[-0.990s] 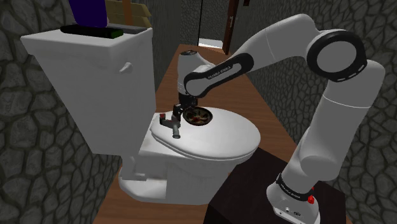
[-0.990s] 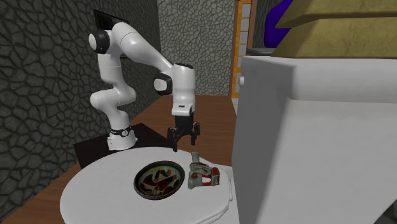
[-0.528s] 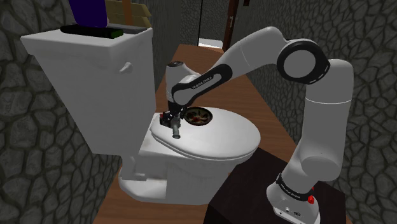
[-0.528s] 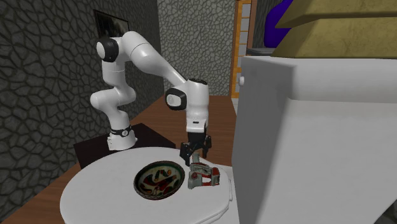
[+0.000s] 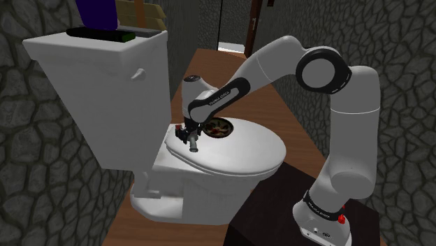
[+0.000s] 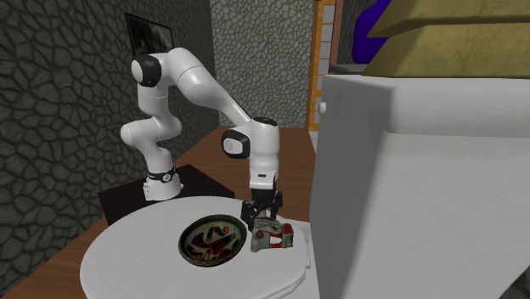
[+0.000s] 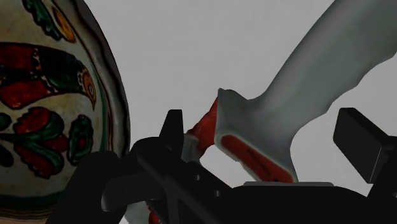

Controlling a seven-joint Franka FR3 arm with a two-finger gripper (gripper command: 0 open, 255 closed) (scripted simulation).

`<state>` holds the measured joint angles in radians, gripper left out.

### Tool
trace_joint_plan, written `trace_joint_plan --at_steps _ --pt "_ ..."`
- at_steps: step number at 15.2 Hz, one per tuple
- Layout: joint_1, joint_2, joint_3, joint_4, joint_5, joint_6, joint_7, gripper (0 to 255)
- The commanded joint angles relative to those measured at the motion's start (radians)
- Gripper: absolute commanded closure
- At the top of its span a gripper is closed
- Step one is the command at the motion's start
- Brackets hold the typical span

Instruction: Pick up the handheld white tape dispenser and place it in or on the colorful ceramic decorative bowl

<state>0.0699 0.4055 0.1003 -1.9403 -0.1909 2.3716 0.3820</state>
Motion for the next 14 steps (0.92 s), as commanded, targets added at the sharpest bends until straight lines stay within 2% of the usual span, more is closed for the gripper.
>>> trace_joint_plan --at_steps 1,5,6,14 --pt "0.0 0.003 0.0 0.002 -0.001 0.002 0.001 0" --pt "0.0 0.003 0.0 0.002 -0.001 0.002 0.001 0" --pt "0.0 0.003 0.0 0.002 -0.001 0.002 0.001 255" --pt "0.0 0.003 0.0 0.002 -0.001 0.002 0.0 255"
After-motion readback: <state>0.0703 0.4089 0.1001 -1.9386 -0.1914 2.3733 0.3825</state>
